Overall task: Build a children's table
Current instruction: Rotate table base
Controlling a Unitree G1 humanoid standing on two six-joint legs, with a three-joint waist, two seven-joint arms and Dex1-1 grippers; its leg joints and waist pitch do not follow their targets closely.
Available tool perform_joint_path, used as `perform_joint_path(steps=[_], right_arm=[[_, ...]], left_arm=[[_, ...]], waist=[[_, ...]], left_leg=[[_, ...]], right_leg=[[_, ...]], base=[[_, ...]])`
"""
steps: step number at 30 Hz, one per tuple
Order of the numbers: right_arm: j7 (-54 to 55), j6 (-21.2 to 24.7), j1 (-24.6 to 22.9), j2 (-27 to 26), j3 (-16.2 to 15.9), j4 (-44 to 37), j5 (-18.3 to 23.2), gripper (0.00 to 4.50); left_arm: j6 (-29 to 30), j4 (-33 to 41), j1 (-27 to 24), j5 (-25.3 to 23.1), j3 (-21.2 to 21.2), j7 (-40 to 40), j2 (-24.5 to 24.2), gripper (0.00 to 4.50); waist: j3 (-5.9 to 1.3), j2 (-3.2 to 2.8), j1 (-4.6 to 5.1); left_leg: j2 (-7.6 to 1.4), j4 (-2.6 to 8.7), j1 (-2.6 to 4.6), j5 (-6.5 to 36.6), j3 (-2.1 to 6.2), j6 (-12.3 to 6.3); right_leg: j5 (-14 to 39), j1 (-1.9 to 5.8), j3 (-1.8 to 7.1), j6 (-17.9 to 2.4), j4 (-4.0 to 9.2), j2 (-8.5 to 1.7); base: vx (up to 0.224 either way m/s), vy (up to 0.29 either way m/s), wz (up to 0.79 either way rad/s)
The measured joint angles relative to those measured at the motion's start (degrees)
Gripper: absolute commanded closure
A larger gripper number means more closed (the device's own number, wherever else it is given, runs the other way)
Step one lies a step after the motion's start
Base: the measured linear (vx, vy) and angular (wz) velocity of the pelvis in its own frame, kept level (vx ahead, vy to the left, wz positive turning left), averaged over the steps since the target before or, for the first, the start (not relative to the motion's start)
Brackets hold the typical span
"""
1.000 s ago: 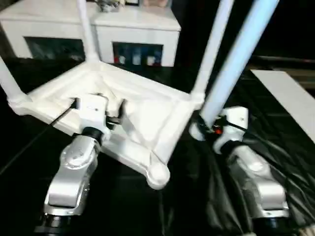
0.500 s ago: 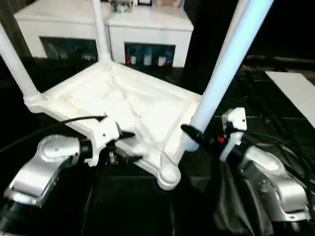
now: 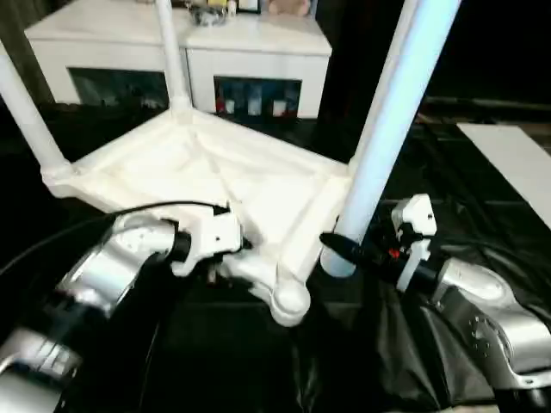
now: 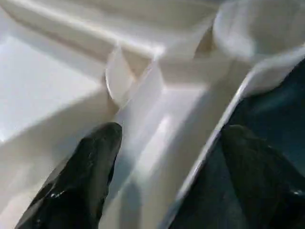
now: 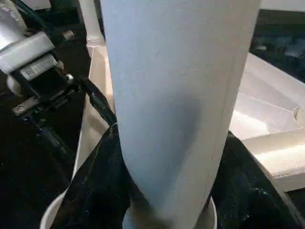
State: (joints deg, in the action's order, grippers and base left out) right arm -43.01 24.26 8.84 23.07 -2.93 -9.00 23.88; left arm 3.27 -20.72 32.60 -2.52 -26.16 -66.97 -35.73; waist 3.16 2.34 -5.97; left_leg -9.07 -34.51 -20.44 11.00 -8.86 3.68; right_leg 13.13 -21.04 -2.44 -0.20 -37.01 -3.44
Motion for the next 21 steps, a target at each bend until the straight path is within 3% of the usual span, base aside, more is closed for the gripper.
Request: perform_joint_path(steps=[6,15,21], right_arm=[[-0.62,0.0,-0.26,0.23,-0.6,0.0,-0.08,2.59],[-1.27,-0.11,-0.45,0.63,-2.18,-0.01,-1.14,2.59],[-1.83,-0.24,-1.56,0.96,-3.09,-0.25,-1.7,2.59]], left_arm=[[-3.12,-4.48,2.17,-1.97,-1.27,-2.96,-0.64,1.52],[-6.74,-8.27,4.32,-2.81,-1.76,-6.08,0.96,2.2],[-7.5,-8.5,5.24,-3.08,-3.18,-9.34,1.6,2.66]], waist=[[-0.01,0.01,-0.33],[0.0,0.02,-0.66],[-0.01,0.02,-0.64]], left_leg=[[-0.16,-0.02,-0.91,-0.33,-0.27,-0.61],[-0.7,-0.02,-0.66,-0.26,-1.11,-0.34],[-0.78,-0.01,-0.62,-0.29,-1.17,-0.31]], right_leg=[[0.18,-0.9,-0.02,-0.11,0.02,0.05],[0.15,-0.74,-0.02,-0.22,0.0,0.02],[0.06,-0.76,-0.04,-0.23,-0.06,0.02]], base=[[0.019,0.001,-0.01],[0.0,0.0,0.0],[0.0,0.0,0.0]])
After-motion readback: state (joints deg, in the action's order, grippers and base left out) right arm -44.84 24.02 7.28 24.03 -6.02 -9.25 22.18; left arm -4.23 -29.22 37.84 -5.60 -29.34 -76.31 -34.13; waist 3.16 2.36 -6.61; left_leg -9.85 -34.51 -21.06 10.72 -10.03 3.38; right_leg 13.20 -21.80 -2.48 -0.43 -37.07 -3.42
